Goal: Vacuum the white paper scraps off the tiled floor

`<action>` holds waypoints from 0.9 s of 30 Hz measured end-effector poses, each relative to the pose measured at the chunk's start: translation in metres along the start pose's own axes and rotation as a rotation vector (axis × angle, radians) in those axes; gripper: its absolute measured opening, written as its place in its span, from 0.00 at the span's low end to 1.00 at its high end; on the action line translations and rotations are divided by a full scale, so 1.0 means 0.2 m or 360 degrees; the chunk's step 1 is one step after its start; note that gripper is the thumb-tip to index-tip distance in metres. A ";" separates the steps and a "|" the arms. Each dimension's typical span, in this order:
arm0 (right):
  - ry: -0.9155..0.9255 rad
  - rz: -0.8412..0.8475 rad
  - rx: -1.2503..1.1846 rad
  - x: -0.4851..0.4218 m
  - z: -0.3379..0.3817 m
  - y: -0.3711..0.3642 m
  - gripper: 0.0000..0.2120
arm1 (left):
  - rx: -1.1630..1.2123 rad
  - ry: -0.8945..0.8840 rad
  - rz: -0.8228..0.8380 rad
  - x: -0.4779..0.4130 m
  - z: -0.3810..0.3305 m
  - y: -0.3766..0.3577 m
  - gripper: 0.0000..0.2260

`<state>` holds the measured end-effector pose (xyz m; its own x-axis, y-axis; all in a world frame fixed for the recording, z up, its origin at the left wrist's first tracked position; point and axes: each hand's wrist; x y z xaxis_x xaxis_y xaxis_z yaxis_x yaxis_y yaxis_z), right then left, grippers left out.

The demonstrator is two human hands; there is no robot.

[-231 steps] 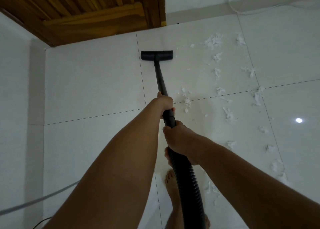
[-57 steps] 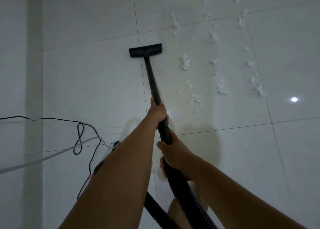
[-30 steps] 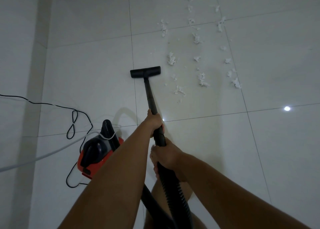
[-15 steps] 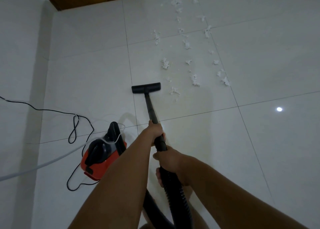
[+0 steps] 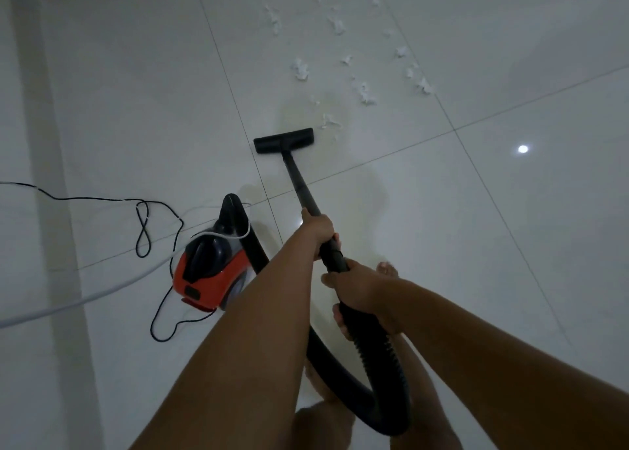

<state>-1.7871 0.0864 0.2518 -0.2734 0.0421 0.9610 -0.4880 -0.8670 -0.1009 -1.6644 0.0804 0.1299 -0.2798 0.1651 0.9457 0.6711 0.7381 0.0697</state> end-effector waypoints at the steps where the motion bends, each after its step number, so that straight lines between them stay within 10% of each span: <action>1: -0.0014 -0.0009 -0.0023 0.01 -0.04 -0.02 0.14 | -0.0002 0.0004 0.0005 0.02 0.04 0.00 0.26; 27: -0.0064 -0.0130 -0.0236 0.19 -0.36 0.00 0.13 | -0.0258 0.0033 0.0136 0.22 0.29 -0.21 0.26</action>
<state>-1.8574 0.1231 0.2708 -0.1960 0.0866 0.9768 -0.6250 -0.7786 -0.0564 -1.7440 0.0942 0.1504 -0.2041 0.2078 0.9566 0.7941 0.6066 0.0377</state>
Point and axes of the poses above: each hand's wrist, its own x-axis away from the middle knuckle, its own y-axis out of the back of the hand, z = x × y, and after that the axes turned 3 degrees about x, right-handed
